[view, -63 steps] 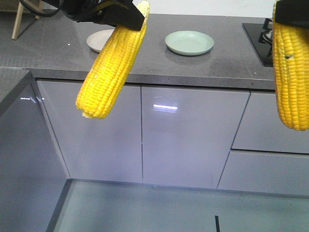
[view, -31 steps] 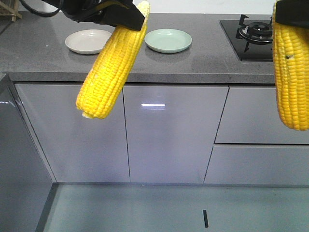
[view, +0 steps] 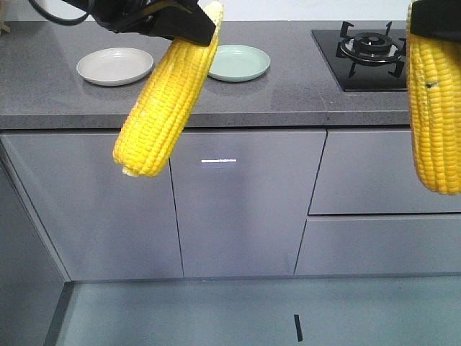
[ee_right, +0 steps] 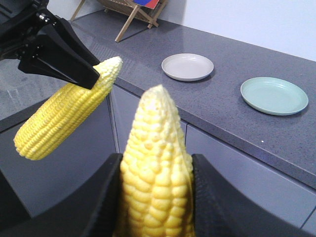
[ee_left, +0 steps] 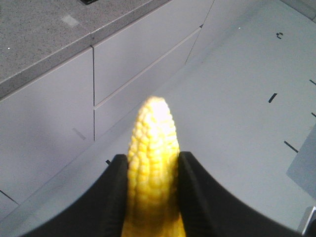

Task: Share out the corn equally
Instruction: 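Turn the base away from the pot while both grippers hold cobs, then drive the base toward the counter with the two empty plates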

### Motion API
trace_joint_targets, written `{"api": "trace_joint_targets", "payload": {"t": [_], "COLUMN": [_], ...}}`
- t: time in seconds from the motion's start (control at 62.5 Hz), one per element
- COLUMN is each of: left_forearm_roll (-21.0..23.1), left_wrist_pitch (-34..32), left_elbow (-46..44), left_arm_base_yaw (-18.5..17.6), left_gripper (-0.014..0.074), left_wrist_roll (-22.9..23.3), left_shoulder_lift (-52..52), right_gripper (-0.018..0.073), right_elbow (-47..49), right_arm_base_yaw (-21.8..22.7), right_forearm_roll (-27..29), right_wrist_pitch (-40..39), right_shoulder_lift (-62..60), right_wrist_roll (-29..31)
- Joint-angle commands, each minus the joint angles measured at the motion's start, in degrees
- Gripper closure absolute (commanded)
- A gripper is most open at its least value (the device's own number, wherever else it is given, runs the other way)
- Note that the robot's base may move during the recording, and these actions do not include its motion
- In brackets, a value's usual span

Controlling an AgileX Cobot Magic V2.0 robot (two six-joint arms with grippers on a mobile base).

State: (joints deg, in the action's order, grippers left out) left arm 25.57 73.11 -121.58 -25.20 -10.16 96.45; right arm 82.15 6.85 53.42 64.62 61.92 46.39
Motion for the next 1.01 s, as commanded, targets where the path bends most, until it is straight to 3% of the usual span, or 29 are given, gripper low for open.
{"api": "trace_joint_targets", "payload": {"t": [0.0,0.991], "left_forearm_roll": [1.84,1.84], "left_wrist_pitch": [-1.14,-1.14], "left_elbow": [-1.19,-1.19], "left_arm_base_yaw": [-0.08,-0.08], "left_gripper": [0.0603,0.0603], "left_wrist_roll": [0.30,0.30], "left_shoulder_lift": [-2.63,-2.63], "right_gripper": [0.0565,0.0565], "right_elbow": [1.43,1.43], "right_arm_base_yaw": [0.41,0.41], "right_forearm_roll": [2.67,2.67], "right_wrist_pitch": [-2.94,-2.89], "right_shoulder_lift": [-0.55,-0.55], "right_wrist_roll": [-0.08,-0.08]}}
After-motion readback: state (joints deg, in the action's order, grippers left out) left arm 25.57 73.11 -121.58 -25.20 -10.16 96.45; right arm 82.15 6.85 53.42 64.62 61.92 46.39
